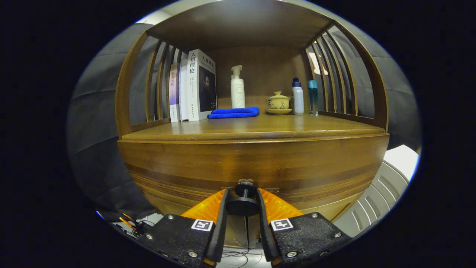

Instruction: Pull open the drawer, take out the items inside it, and place them on the countertop above the cabinet.

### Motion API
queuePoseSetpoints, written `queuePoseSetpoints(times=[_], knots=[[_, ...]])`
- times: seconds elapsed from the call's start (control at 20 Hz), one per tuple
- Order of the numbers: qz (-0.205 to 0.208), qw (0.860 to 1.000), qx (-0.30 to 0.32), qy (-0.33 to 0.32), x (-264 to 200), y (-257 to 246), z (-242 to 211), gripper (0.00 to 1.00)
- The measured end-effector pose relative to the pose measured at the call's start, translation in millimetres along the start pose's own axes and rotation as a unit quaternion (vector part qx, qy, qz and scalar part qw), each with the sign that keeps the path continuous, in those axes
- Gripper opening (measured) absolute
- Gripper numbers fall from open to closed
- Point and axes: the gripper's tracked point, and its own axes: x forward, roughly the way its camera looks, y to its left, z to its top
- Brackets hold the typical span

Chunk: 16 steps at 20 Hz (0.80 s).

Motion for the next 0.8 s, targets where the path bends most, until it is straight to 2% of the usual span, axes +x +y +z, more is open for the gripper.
queuePoseSetpoints(times=[0.15,0.35,0.8], knots=[[-0.002,1.0,0.012,0.003,-0.8,-1.2,-2.0,0.42],[-0.033,0.999,0.026,0.017,-6.8,-2.6,-3.5,0.4],[-0.028,1.0,0.009,0.001,-40.8,-1.1,-11.0,0.4]])
